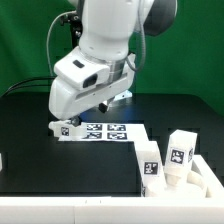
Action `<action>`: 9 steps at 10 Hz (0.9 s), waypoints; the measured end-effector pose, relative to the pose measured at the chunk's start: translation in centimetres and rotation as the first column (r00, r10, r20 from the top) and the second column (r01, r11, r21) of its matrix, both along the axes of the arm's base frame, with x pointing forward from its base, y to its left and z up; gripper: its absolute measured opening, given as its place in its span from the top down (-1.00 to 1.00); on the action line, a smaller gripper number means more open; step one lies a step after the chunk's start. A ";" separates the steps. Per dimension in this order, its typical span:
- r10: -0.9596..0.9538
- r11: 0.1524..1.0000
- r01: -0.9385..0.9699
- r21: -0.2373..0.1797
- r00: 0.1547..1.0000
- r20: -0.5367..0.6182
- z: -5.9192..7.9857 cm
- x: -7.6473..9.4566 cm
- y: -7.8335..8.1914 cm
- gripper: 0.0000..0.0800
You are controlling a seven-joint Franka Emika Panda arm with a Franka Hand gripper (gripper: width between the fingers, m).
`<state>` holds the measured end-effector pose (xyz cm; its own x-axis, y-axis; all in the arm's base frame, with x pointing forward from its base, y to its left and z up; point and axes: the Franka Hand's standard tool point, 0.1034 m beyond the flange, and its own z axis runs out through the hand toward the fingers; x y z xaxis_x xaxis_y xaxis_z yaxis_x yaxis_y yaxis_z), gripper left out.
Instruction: Assemble stool
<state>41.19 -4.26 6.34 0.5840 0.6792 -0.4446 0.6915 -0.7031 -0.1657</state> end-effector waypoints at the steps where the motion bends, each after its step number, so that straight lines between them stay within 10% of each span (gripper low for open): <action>1: -0.019 0.998 0.017 -0.057 0.999 -0.028 -0.6 -0.1 0.2 -0.62; 3: -0.052 0.973 0.049 -0.224 0.999 -0.007 -2.2 -1.3 -0.2 -0.62; 9: -0.061 0.917 -0.042 -0.396 0.968 -0.244 -2.6 -3.0 -1.0 -0.62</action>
Offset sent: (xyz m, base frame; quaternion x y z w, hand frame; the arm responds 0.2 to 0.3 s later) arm -0.0204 -0.0293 -0.0081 -0.1690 -0.0968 0.0495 0.9796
